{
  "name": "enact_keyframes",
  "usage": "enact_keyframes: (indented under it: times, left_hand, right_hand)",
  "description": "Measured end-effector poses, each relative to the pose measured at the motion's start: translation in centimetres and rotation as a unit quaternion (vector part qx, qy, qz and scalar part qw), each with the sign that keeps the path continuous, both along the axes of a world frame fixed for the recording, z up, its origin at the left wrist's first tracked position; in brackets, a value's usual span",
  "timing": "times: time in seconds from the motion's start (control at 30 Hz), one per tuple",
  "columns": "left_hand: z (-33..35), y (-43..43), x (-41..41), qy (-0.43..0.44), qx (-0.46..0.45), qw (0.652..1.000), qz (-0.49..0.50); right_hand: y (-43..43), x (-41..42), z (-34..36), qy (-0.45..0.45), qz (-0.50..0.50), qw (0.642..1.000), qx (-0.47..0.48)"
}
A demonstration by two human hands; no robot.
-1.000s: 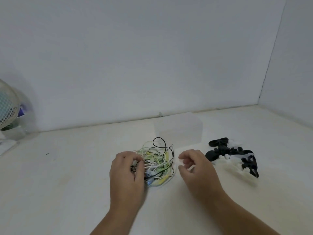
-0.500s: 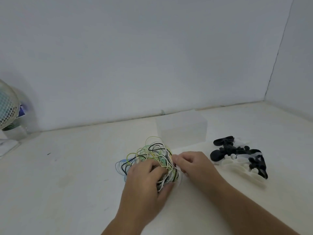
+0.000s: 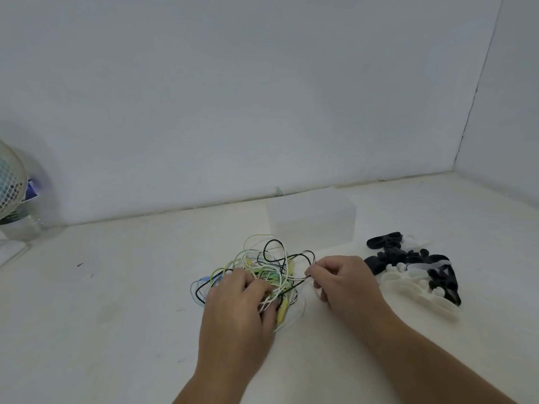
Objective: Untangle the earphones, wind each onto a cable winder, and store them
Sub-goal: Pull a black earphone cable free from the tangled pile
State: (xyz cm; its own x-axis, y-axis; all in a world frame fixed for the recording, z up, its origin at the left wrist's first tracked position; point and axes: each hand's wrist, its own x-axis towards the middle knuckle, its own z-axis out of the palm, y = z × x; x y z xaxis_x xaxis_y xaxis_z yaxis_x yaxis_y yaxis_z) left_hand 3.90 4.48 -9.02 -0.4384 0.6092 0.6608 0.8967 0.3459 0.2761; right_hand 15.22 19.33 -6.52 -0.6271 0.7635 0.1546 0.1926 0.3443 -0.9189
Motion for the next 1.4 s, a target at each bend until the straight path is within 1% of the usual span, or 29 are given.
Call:
enact_keyframes:
  times: [0.07,0.1,0.17,0.27,0.33,0.4,0.5,0.6,0.73,0.8,0.87,0.9,0.93,1.0,1.07,1.1,1.17,1.27,1.33,1.4]
  left_hand:
    - [0.0,-0.1,-0.1,-0.004,0.005,1.000,0.003]
    - [0.0,-0.2,-0.2,-0.006,0.005,1.000,0.007]
    - [0.1,-0.2,-0.3,-0.010,0.002,1.000,0.027]
    - [0.4,-0.5,-0.5,-0.015,0.003,0.998,0.058]
    - [0.6,-0.6,-0.5,-0.010,0.002,0.997,0.073]
    - [0.7,-0.8,-0.5,0.000,0.003,0.996,0.087]
    - [0.9,-1.1,-1.1,0.025,0.013,0.991,0.128]
    - [1.1,-1.6,-2.2,0.047,0.027,0.982,0.183]
    - [1.6,-2.1,-3.6,0.014,0.047,0.964,0.261]
    - [1.8,-2.0,-3.8,-0.019,0.059,0.959,0.276]
    - [2.5,-1.8,-3.2,-0.061,0.073,0.963,0.253]
    - [3.0,-1.6,-2.6,-0.071,0.080,0.969,0.223]
    - [3.5,-1.4,-1.9,-0.070,0.087,0.977,0.179]
    - [4.7,-0.9,0.1,-0.054,0.102,0.992,0.058]
    - [5.6,0.1,2.0,-0.049,0.097,0.992,-0.057]
    - [5.3,0.8,2.6,-0.040,0.081,0.992,-0.085]
    - [3.6,2.1,2.6,-0.014,0.029,0.996,-0.089]
    - [1.0,3.1,0.9,-0.015,-0.041,0.997,-0.062]
    - [0.8,3.2,0.1,-0.012,-0.049,0.998,-0.041]
    - [1.0,3.0,-0.6,-0.002,-0.023,1.000,-0.006]
  right_hand:
    - [0.2,0.2,0.1,0.012,-0.016,1.000,-0.005]
    - [0.4,0.3,0.2,0.024,-0.026,0.999,-0.023]
    - [0.8,0.4,0.5,0.073,-0.034,0.991,-0.105]
    - [1.0,0.4,1.0,0.136,-0.019,0.965,-0.223]
    - [0.9,0.4,1.1,0.166,-0.001,0.947,-0.276]
    - [0.8,0.3,1.2,0.176,0.019,0.935,-0.308]
    - [0.5,0.2,1.4,0.167,0.043,0.934,-0.312]
    - [0.8,0.5,1.7,0.177,0.020,0.932,-0.314]
    - [1.3,0.7,1.6,0.201,-0.008,0.936,-0.290]
    - [1.5,0.6,1.4,0.203,-0.025,0.941,-0.271]
    - [1.7,0.6,1.5,0.214,-0.023,0.940,-0.266]
    - [1.7,0.6,1.6,0.223,-0.014,0.936,-0.273]
    - [1.7,0.6,1.7,0.234,0.001,0.929,-0.287]
    - [1.5,0.7,2.0,0.252,0.038,0.911,-0.323]
    - [1.2,0.7,2.2,0.260,0.077,0.895,-0.355]
    - [1.1,0.8,2.3,0.260,0.094,0.889,-0.365]
    - [1.0,1.1,2.4,0.262,0.116,0.882,-0.375]
    - [0.9,1.4,2.7,0.258,0.122,0.879,-0.382]
    - [1.3,1.6,3.0,0.252,0.107,0.879,-0.391]
    - [2.0,2.0,3.3,0.268,0.094,0.872,-0.400]
